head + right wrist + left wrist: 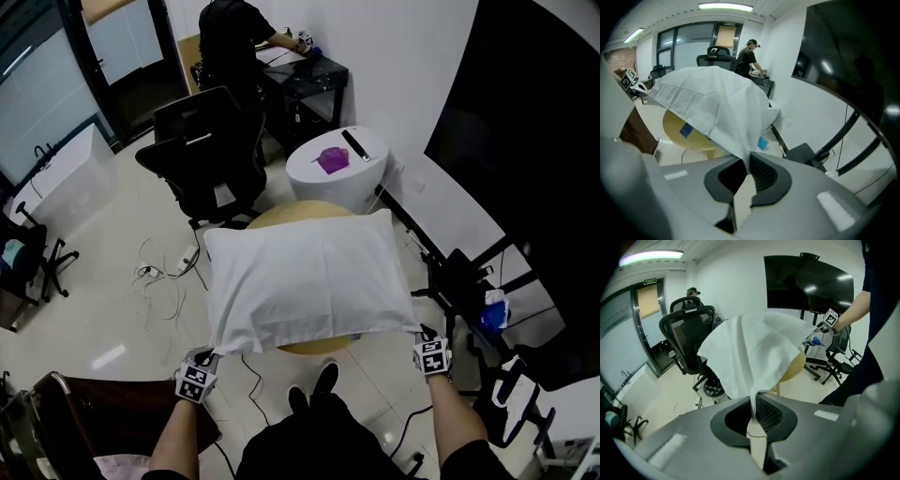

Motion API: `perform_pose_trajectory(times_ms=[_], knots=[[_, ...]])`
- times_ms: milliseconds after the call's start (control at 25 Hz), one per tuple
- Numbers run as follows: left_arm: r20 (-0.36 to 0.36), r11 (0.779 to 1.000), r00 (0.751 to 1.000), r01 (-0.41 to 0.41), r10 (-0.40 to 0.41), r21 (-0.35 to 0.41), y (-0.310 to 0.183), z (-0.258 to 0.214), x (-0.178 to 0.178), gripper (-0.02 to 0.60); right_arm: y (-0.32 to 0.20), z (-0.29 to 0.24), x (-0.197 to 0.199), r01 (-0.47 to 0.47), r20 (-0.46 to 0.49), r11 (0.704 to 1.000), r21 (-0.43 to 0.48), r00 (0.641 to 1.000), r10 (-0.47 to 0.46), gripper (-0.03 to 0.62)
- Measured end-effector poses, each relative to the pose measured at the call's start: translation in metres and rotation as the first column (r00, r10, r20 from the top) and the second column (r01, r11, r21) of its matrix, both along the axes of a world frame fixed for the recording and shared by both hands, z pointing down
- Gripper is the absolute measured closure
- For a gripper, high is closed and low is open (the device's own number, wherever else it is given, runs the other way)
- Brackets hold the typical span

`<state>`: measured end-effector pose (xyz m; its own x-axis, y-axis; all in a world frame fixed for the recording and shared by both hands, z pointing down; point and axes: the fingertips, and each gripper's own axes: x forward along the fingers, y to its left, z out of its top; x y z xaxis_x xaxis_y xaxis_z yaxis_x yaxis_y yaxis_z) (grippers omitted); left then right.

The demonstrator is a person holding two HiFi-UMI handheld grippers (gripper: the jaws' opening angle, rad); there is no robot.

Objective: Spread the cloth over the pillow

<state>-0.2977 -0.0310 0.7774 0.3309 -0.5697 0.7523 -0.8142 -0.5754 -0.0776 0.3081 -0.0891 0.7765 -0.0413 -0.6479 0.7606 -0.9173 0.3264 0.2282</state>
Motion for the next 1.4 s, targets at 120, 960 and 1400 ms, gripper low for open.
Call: perform_pose_trajectory(times_ms=[120,960,1400], knots=[[0.02,1.0,1.0,-0.006,0.007,-0.031,-0.002,0.009,0.004,0.581,0.001,0.011,-0.006,0.017,-0.007,0.999,-0.049,1.0,-0.017,0.58],[-0.007,0.999,0.999,0.031,-0.032,-0.042,0.015,0.006,0.003,0.368,0.006,-0.003,0.001,-0.043,0.108,0.999,0.027,0.993,0.04,0.437],[-0.028,0.997,0.998,0.059,-0.058,0.049,0.042,-0.044,-0.017,0.368,0.013,-0.086,-0.022,-0.038,0.15,0.973,0.228,0.989,0.003,0.433]])
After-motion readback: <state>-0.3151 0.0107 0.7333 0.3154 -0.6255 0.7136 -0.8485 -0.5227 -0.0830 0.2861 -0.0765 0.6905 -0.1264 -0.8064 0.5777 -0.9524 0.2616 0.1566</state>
